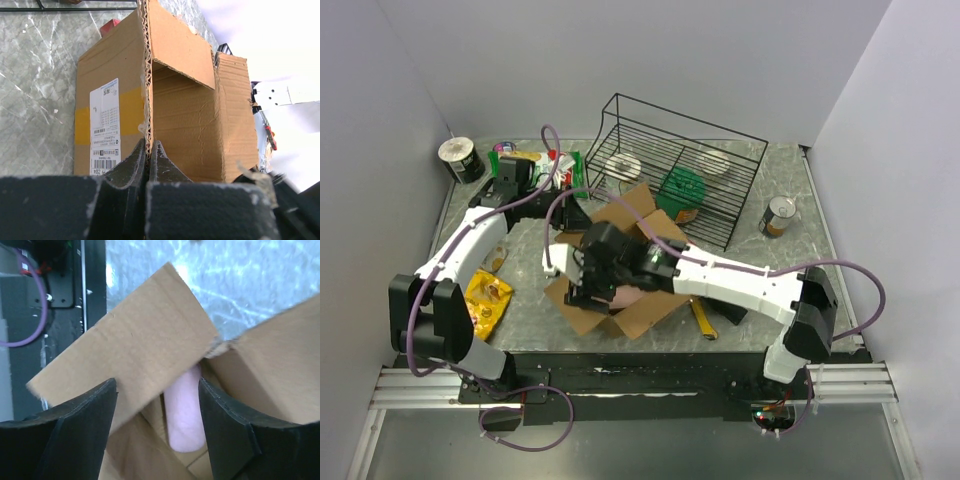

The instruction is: Unpack the express box

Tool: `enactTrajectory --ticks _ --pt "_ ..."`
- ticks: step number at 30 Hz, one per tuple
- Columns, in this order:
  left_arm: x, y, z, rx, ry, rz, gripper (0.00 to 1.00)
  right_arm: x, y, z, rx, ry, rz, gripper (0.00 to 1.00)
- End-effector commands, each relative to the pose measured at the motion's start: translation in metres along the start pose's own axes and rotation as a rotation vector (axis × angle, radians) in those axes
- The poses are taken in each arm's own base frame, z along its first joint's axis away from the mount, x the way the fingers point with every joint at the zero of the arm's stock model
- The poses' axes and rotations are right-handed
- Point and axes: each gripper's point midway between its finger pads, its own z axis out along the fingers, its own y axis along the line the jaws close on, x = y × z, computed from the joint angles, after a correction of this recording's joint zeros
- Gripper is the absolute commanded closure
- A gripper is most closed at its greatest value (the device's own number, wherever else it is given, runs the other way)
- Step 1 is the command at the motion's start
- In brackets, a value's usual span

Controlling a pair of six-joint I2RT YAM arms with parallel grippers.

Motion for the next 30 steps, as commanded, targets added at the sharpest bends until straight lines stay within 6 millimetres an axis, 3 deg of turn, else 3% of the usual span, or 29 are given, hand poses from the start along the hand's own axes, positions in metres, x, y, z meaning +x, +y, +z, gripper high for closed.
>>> enactTrajectory --ticks 1,3,6,7,8,9,10,12,13,14,15,16,17,19,20,21,24,25,26,27,28,30 --pt "0.000 -0.012 -0.005 -0.005 -0.019 0.049 0.99 0.018 -0.001 0.011 0.149 0.074 0.026 0.25" --pt "0.000 -0.014 -0.006 -0.009 -0.023 0.056 0.99 0.030 -0.016 0.010 0.252 0.111 0.059 0.29" --pt "0.000 -0.017 -0.008 -0.010 -0.025 0.057 0.99 0.046 -0.029 0.009 0.309 0.156 0.053 0.44" --pt "-0.001 -0.019 -0.009 -0.008 -0.028 0.061 0.99 0.051 -0.031 0.010 0.313 0.169 0.057 0.62" --pt "-0.001 -0.021 -0.010 -0.006 -0.031 0.065 0.99 0.057 -0.034 0.010 0.330 0.182 0.067 0.73" --pt "-0.003 -0.024 -0.011 -0.004 -0.037 0.074 0.99 0.061 -0.038 0.010 0.342 0.184 0.072 0.95" --pt "-0.003 -0.026 -0.012 -0.001 -0.038 0.078 0.99 0.063 -0.038 0.011 0.344 0.187 0.072 1.00" --pt "-0.003 -0.028 -0.014 -0.001 -0.039 0.090 0.99 0.059 -0.037 0.010 0.327 0.165 0.079 1.00" --pt "-0.002 -0.028 -0.014 -0.001 -0.035 0.088 0.99 0.052 -0.034 0.010 0.301 0.141 0.084 0.90" --pt "-0.001 -0.028 -0.014 -0.002 -0.034 0.093 0.99 0.034 -0.033 0.003 0.282 0.094 0.066 0.73" --pt "0.001 -0.028 -0.014 -0.003 -0.033 0.095 0.99 0.022 -0.027 -0.002 0.240 0.064 0.053 0.46" --pt "0.002 -0.027 -0.014 -0.004 -0.029 0.094 0.99 0.009 -0.024 -0.008 0.213 0.030 0.037 0.40" --pt "0.003 -0.027 -0.014 -0.006 -0.028 0.098 0.99 -0.021 -0.027 -0.029 0.213 -0.051 -0.009 0.36" --pt "0.005 -0.024 -0.014 -0.014 -0.026 0.109 0.99 -0.042 -0.016 -0.049 0.143 -0.106 -0.060 0.30" --pt "0.006 -0.023 -0.014 -0.019 -0.020 0.106 0.99 -0.064 -0.019 -0.068 0.150 -0.159 -0.097 0.29" --pt "0.006 -0.023 -0.015 -0.022 -0.019 0.123 0.99 -0.068 -0.019 -0.076 0.150 -0.161 -0.104 0.29" --pt "0.003 -0.028 -0.018 -0.023 -0.022 0.171 0.99 -0.064 -0.036 -0.097 0.179 -0.174 -0.106 0.37" --pt "0.002 -0.030 -0.020 -0.022 -0.027 0.188 0.99 -0.051 -0.043 -0.090 0.202 -0.160 -0.098 0.38" --pt "0.002 -0.032 -0.021 -0.018 -0.031 0.203 0.99 -0.043 -0.054 -0.097 0.238 -0.162 -0.097 0.39" --pt "0.001 -0.037 -0.023 -0.010 -0.038 0.219 0.99 -0.034 -0.055 -0.095 0.240 -0.149 -0.110 0.43" --pt "0.001 -0.042 -0.024 0.010 -0.040 0.258 0.99 -0.012 -0.052 -0.084 0.215 -0.104 -0.121 0.45" --pt "0.000 -0.054 -0.028 0.032 -0.066 0.323 0.99 0.005 -0.042 -0.080 0.157 -0.091 -0.237 0.49"
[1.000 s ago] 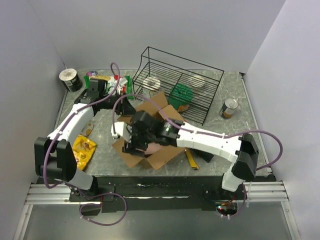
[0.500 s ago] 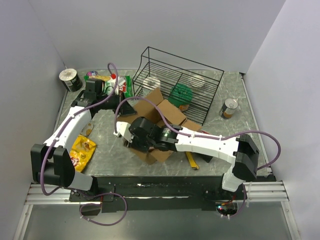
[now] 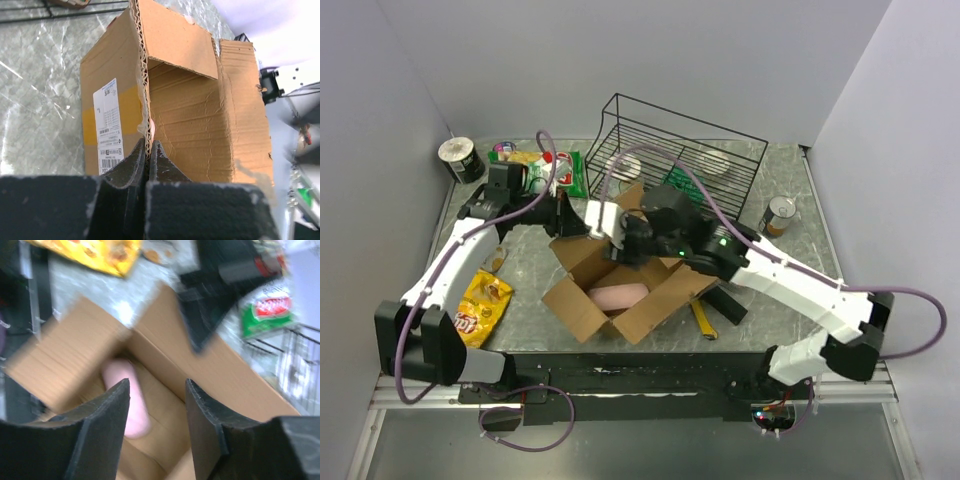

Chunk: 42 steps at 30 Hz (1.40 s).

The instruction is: Unpack the express box

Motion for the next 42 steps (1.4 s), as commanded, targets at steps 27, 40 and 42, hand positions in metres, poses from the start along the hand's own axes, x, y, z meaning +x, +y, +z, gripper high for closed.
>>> enactTrajectory --ticks 27,40,42 --pt "0.004 -0.008 0.012 0.160 -0.018 0.091 0.99 0.217 0.087 0.103 -0.545 0.342 -0.319 0.22" --pt "0.006 -0.007 0.010 0.130 -0.018 0.051 0.99 0.223 0.088 0.083 -0.512 0.363 -0.320 0.90" --pt "0.005 -0.007 0.009 0.115 -0.024 0.062 0.99 0.201 0.072 0.080 -0.435 0.319 -0.319 0.96"
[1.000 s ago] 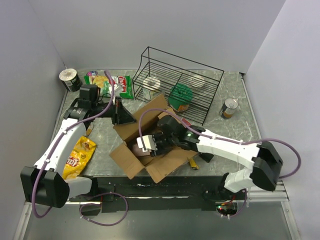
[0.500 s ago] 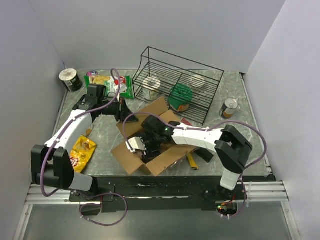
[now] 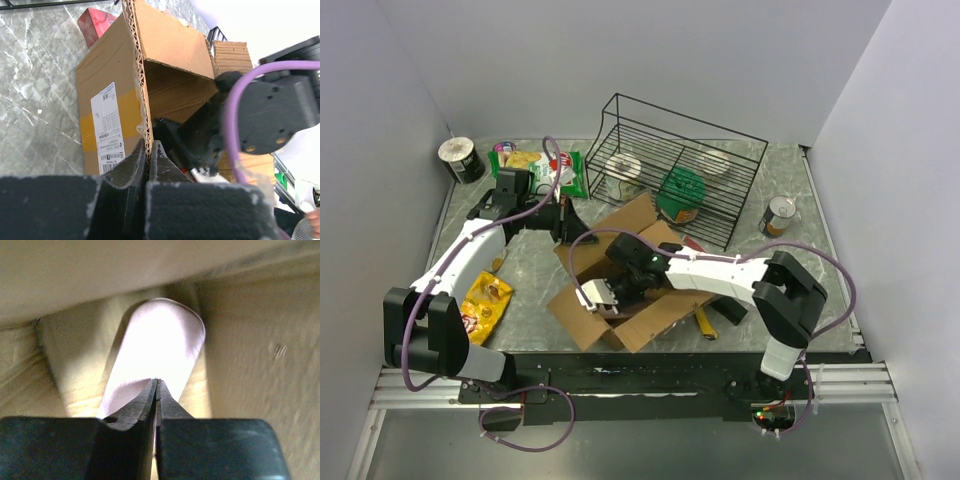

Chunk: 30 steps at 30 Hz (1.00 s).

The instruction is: Unpack the express box

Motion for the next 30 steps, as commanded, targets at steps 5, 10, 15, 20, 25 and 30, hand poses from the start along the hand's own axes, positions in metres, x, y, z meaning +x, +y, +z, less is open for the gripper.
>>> enactTrajectory --ticks 5,10,15,20,25,30 --pt "-0.012 -0.002 -0.006 -0.062 -0.037 0.103 0.99 -0.062 -0.037 -0.111 0.216 -0.132 0.093 1.00" --pt "-0.023 -0.008 -0.010 -0.079 -0.052 0.129 0.99 -0.110 -0.045 -0.192 0.277 -0.278 0.137 1.00" --pt "-0.030 -0.014 -0.015 -0.089 -0.054 0.190 0.99 -0.109 -0.037 -0.216 0.327 -0.262 0.156 1.00" --pt "-0.050 -0.044 -0.023 -0.054 -0.129 0.256 0.99 -0.081 -0.028 -0.179 0.303 -0.220 0.215 0.74" --pt "-0.037 -0.062 -0.020 0.041 -0.126 0.175 0.99 -0.044 -0.010 -0.110 0.173 -0.139 0.250 0.44" --pt "-0.008 -0.050 -0.012 0.032 -0.096 0.086 0.99 -0.024 0.004 -0.060 0.181 -0.081 0.161 0.38"
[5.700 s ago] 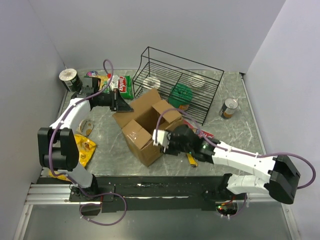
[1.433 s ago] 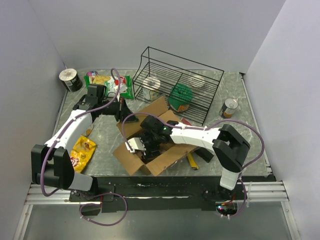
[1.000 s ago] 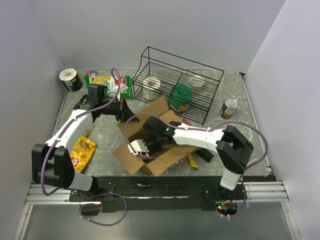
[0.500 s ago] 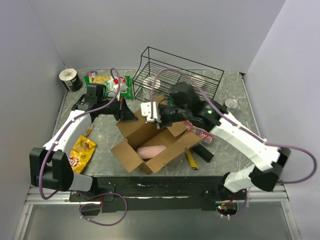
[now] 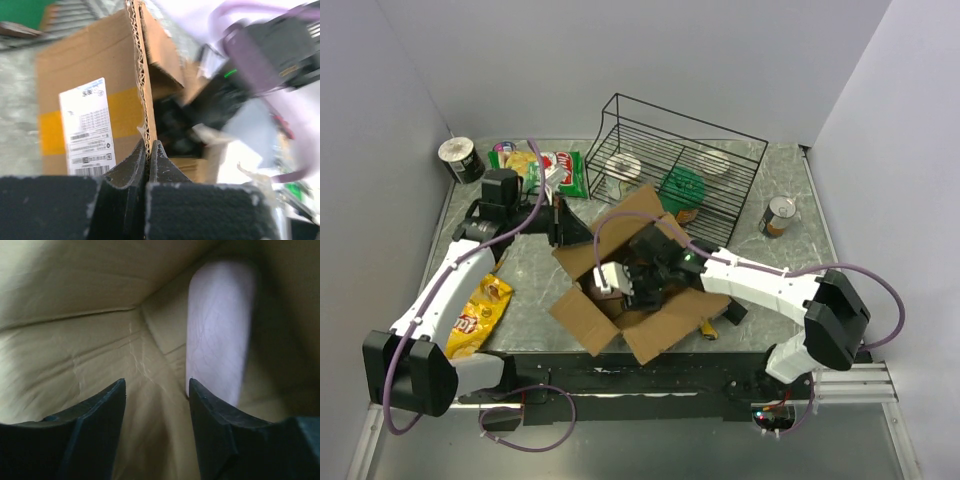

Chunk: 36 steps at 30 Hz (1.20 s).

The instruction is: Unpack the express box

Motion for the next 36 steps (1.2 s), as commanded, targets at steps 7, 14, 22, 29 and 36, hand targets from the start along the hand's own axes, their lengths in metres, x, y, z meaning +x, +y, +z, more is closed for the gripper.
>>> enactTrajectory --ticks 7,14,22,29,36 --pt "0.024 0.009 0.008 0.034 0.012 -0.122 0.99 -0.011 -0.030 0.052 0.199 -0.009 -0.133 0.31" --pt "0.021 0.015 0.013 0.059 0.022 -0.152 0.99 0.015 -0.028 0.075 0.130 0.087 -0.124 0.00" --pt "0.013 0.018 0.017 0.076 0.029 -0.181 0.99 0.068 -0.027 0.099 0.055 0.262 -0.136 0.07" --pt "0.011 0.019 0.016 0.076 0.032 -0.181 0.99 0.083 -0.009 0.104 -0.064 0.316 -0.146 0.47" --pt "0.009 0.020 0.013 0.042 0.027 -0.157 0.99 0.064 -0.018 0.076 -0.007 0.298 -0.146 1.00"
